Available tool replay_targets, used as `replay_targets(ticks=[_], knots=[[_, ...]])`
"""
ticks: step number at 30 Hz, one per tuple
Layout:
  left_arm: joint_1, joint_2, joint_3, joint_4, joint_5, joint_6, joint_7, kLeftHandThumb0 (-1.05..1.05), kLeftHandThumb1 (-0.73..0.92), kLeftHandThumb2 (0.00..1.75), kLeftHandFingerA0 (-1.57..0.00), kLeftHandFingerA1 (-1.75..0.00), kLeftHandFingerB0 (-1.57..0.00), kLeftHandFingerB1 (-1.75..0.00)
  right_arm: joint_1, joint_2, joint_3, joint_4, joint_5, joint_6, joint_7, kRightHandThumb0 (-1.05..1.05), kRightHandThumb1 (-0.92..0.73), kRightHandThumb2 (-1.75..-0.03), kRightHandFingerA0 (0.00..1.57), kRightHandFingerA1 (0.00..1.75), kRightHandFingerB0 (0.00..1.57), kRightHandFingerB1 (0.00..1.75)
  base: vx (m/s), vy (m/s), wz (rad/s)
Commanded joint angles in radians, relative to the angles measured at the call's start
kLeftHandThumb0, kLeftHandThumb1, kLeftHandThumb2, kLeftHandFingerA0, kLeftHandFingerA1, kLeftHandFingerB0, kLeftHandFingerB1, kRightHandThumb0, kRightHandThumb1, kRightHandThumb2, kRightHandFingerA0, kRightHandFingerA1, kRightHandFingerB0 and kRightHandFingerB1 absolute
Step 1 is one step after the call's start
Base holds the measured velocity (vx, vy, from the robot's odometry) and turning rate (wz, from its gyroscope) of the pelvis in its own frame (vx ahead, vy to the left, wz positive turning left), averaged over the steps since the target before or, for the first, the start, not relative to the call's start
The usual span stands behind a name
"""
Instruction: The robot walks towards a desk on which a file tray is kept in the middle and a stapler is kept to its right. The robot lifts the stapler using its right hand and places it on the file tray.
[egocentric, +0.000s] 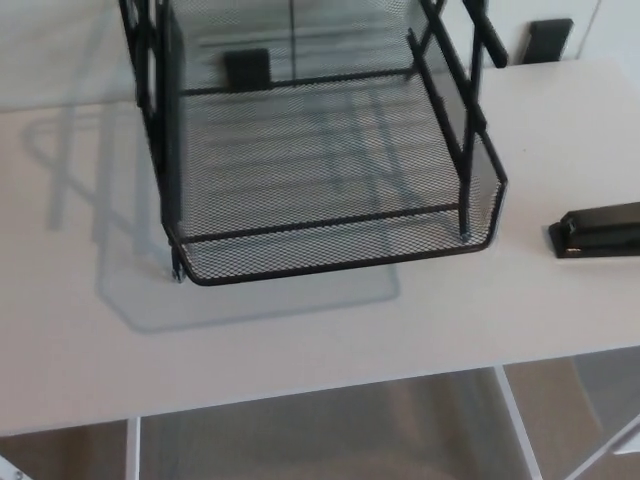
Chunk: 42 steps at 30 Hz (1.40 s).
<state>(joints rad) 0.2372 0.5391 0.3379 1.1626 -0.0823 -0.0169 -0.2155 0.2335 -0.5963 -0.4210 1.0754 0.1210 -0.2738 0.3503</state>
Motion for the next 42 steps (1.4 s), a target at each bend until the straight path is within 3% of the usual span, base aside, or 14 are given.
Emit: replay_targets(ticks=[1, 4, 7, 8, 10, 11, 13, 15, 17, 21, 28, 29, 32, 42], knots=[[-0.066, 0.016, 0.141, -0.124, -0.155, 0.031, -0.023, -0.49, 0.49, 0.95, -0.52, -0.70, -0.32, -0.60, -0.288, -0.105, -0.237, -0.231, 0.293, 0.291, -0.054, -0.74, -0.41, -0.82, 0.16, 0.70, 0.02, 0.54, 0.00, 0.000, 0.00], [-0.074, 0.004, 0.188, -0.174, -0.180, 0.055, 0.007, -0.46, 0.50, 0.95, -0.63, -0.76, -0.31, -0.60, -0.385, -0.134, -0.300, -0.241, 0.318, 0.340, -0.097, -0.42, -0.14, -0.85, 0.10, 0.62, 0.05, 0.59, 0.00, 0.000, 0.00], [-0.091, 0.003, 0.237, -0.177, -0.195, 0.052, 0.040, -0.46, 0.69, 0.61, -0.66, -0.75, -0.42, -0.59, -0.461, -0.186, -0.296, -0.247, 0.241, 0.321, -0.158, -1.05, -0.36, -0.85, 0.13, 0.95, 0.05, 0.81, 0.00, 0.000, 0.00], [-0.102, 0.009, 0.240, -0.155, -0.191, 0.044, 0.040, -0.47, 0.67, 0.60, -0.63, -0.73, -0.39, -0.56, -0.483, -0.197, -0.299, -0.249, 0.238, 0.327, -0.161, -1.05, -0.46, -0.60, 0.15, 1.44, 0.00, 1.13, 0.00, 0.000, 0.00], [-0.108, 0.007, 0.245, -0.160, -0.175, 0.035, 0.041, -0.49, 0.66, 0.60, -0.64, -0.73, -0.40, -0.57, -0.539, -0.221, -0.297, -0.229, 0.212, 0.316, -0.160, -1.05, -0.39, -0.91, 0.60, 1.44, 0.06, 1.01, 0.08, -0.015, 0.04], [-0.113, 0.007, 0.251, -0.153, -0.170, 0.031, 0.044, -0.50, 0.66, 0.60, -0.67, -0.74, -0.43, -0.59, -0.574, -0.236, -0.283, -0.235, 0.189, 0.322, -0.172, -1.05, -0.44, -0.58, 0.99, 1.18, 0.09, 1.37, 0.09, -0.015, 0.01], [-0.107, 0.001, 0.252, -0.158, -0.161, 0.014, 0.040, -0.52, 0.63, 0.62, -0.67, -0.75, -0.48, -0.61, -0.627, -0.253, -0.265, -0.249, 0.171, 0.334, -0.172, -1.05, -0.31, -0.83, 0.63, 1.59, 0.30, 1.34, 0.08, -0.016, 0.01], [-0.103, -0.009, 0.257, -0.177, -0.159, 0.017, 0.043, -0.54, 0.45, 0.95, -0.67, -0.79, -0.44, -0.66, -0.683, -0.276, -0.218, -0.266, 0.122, 0.328, -0.176, -1.05, -0.44, -0.64, 0.61, 1.45, 0.38, 1.31, 0.00, 0.000, 0.00], [-0.100, -0.027, 0.250, -0.197, -0.155, 0.038, 0.035, -0.50, 0.66, 0.60, -0.66, -0.71, -0.46, -0.59, -0.793, -0.298, -0.128, -0.385, 0.078, 0.378, -0.160, -0.99, -0.51, -0.56, 0.08, 1.17, 0.11, 0.92, 0.00, 0.000, 0.00], [-0.088, -0.052, 0.251, -0.213, -0.159, 0.043, 0.035, -0.47, 0.66, 0.60, -0.70, -0.74, -0.45, -0.60, -0.858, -0.328, 0.029, -0.468, -0.019, 0.347, -0.090, -0.44, -0.23, -0.91, 0.01, 0.56, 0.02, 0.56, 0.00, 0.000, 0.00], [-0.071, -0.072, 0.253, -0.256, -0.167, 0.075, 0.048, -0.45, 0.67, 0.60, -0.68, -0.74, -0.45, -0.60, -0.998, -0.339, 0.301, -0.425, -0.103, 0.342, 0.106, -0.45, -0.47, -0.57, 0.05, 0.33, 0.12, 0.26, 0.00, 0.000, 0.00], [-0.065, -0.070, 0.244, -0.261, -0.161, 0.069, 0.033, -0.45, 0.49, 0.95, -0.63, -0.77, -0.35, -0.62, -1.010, -0.333, 0.336, -0.415, -0.127, 0.361, 0.103, -0.46, -0.47, -0.57, 0.08, 0.31, 0.13, 0.26, 0.00, 0.000, 0.00], [-0.068, -0.068, 0.238, -0.252, -0.153, 0.065, 0.039, -0.46, 0.49, 0.95, -0.62, -0.75, -0.33, -0.61, -1.006, -0.324, 0.409, -0.390, -0.165, 0.303, 0.102, -0.32, -0.32, -0.89, 0.02, 0.52, 0.00, 0.48, 0.00, 0.000, 0.00], [-0.062, -0.071, 0.224, -0.274, -0.142, 0.072, 0.052, -0.46, 0.70, 0.61, -0.69, -0.71, -0.46, -0.59, -1.093, -0.282, 0.683, -0.322, -0.330, 0.291, 0.168, -0.32, -0.29, -0.87, 0.03, 0.53, 0.00, 0.48, 0.00, 0.000, 0.00]])
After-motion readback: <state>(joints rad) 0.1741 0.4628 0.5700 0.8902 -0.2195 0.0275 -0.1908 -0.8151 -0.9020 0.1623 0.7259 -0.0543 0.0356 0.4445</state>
